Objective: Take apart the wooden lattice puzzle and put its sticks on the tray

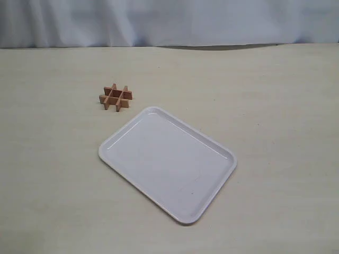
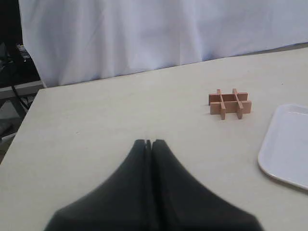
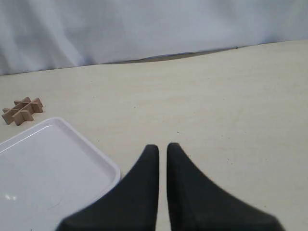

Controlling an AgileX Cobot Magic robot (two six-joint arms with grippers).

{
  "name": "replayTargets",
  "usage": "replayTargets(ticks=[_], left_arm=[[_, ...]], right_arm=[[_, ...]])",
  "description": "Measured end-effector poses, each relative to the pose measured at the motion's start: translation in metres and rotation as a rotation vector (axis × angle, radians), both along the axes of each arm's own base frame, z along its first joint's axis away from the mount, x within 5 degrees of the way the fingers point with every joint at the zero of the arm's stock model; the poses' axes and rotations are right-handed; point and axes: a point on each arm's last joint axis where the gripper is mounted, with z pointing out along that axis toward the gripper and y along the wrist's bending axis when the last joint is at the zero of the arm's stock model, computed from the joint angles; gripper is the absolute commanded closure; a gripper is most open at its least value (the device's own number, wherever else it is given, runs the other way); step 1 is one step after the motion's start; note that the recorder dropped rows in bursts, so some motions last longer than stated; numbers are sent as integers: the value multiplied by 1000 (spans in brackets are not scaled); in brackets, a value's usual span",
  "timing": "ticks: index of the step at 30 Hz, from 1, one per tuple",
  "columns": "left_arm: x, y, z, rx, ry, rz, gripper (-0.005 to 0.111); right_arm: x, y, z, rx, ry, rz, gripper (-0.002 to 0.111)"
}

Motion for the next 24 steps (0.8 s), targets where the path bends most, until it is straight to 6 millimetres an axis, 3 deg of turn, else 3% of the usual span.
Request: replayTargets(ticks=[17, 24], left_arm=[[0, 0, 0, 0, -2, 0, 107], [0, 4, 1, 153, -23, 12, 107]], right_arm=[[0, 0, 0, 0, 0, 0, 102], [0, 0, 0, 0, 0, 0, 102]])
